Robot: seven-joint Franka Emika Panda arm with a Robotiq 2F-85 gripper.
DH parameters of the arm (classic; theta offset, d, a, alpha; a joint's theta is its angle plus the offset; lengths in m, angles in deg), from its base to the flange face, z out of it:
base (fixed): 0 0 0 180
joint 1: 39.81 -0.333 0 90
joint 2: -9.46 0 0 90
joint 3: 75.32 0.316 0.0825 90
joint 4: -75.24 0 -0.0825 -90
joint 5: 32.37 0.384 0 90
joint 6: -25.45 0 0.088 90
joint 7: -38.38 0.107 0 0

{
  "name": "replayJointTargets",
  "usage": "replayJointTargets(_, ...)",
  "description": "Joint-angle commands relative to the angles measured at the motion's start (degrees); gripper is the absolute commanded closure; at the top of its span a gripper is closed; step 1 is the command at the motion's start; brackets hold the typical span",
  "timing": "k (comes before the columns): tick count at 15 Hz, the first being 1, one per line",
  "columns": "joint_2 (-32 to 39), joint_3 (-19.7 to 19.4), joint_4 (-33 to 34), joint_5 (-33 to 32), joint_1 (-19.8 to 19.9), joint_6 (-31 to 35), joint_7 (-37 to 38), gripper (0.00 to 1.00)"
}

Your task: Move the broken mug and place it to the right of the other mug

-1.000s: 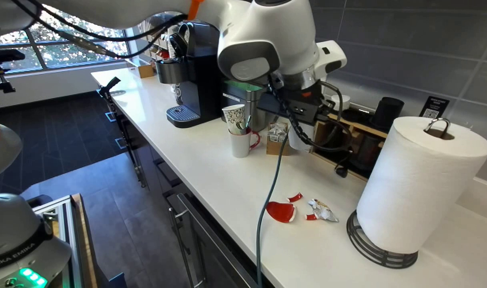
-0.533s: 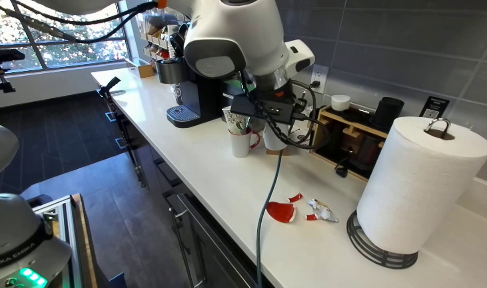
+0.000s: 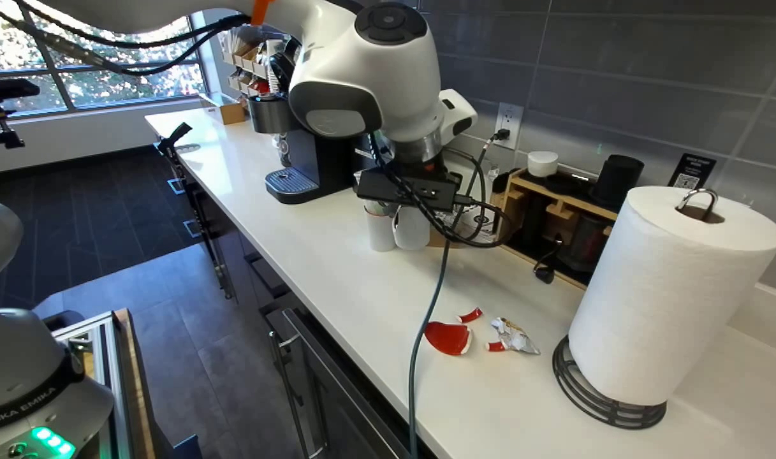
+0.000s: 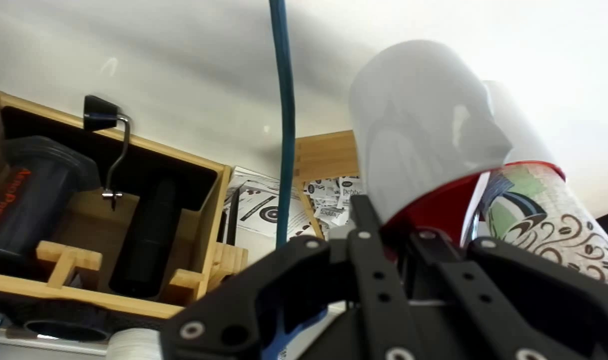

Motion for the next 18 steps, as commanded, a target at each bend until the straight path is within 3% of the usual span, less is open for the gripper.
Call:
replayJointTargets(1, 2.66, -1.17, 2.12, 6.60, -0.76, -2.19, -7.02, 0.98)
replayJointTargets(4, 4.96, -1.12, 3.38, 9.30, -0.75, -2.74, -9.35, 0.98)
replayJointTargets(18, 14.82, 0.57, 13.05, -0.89, -1.38, -4.97, -0.98, 0.98)
